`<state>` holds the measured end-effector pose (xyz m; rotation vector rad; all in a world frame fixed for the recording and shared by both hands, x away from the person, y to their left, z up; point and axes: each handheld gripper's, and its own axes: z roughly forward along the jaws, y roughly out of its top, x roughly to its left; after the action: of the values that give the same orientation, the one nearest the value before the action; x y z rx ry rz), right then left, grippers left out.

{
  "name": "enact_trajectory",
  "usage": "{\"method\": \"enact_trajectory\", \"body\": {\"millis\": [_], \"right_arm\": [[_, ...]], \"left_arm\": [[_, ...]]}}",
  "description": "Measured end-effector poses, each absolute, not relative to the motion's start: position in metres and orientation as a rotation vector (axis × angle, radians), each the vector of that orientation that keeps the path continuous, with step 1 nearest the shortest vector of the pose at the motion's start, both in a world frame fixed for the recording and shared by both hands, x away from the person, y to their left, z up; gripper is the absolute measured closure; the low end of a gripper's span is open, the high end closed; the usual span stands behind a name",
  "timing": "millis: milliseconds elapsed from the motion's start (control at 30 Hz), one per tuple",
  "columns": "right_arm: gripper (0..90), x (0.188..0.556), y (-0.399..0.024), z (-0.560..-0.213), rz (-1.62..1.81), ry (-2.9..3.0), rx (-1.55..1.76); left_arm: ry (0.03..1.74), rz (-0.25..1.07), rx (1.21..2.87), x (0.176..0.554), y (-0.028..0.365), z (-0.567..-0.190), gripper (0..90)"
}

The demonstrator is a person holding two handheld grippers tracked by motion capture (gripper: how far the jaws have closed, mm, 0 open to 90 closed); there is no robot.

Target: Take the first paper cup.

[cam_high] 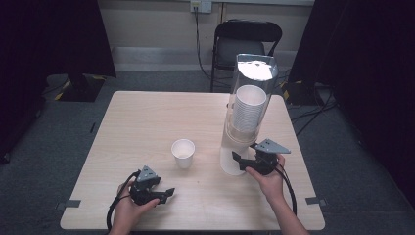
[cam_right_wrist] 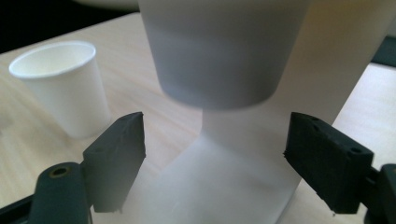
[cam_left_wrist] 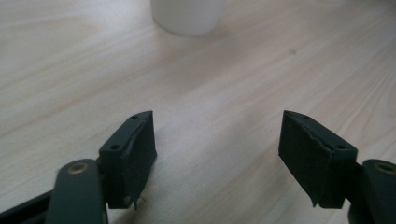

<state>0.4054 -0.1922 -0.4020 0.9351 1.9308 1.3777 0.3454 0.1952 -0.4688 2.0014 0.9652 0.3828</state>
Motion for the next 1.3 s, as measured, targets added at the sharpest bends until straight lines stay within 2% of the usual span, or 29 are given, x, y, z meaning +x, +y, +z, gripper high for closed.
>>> {"method": "enact_trajectory", "body": {"millis": [233,367,433,667,833,1300], "right_arm": [[19.8,0.413,-0.193,-0.386,1.439,1.870,0.917],[21.4,0.415,-0.190,-0.386,1.459,1.850,0.903],[23.8,0.416,-0.189,-0.387,1.478,1.847,0.907],[22.9,0.417,-0.185,-0.381,1.501,1.846,0.880],[31.9,0.420,-0.182,-0.378,1.496,1.848,0.864],[33.9,0.417,-0.185,-0.387,1.524,1.823,0.817]], "left_arm": [[0.889,0.463,2.053,0.346,0.188,-0.472,23.2],[0.844,0.484,2.106,0.344,0.184,-0.472,18.1],[0.844,0.484,2.107,0.344,0.184,-0.472,18.0],[0.841,0.485,2.112,0.344,0.184,-0.472,18.0],[0.841,0.484,2.111,0.345,0.184,-0.472,17.9],[0.839,0.480,2.114,0.345,0.184,-0.472,17.6]]}}
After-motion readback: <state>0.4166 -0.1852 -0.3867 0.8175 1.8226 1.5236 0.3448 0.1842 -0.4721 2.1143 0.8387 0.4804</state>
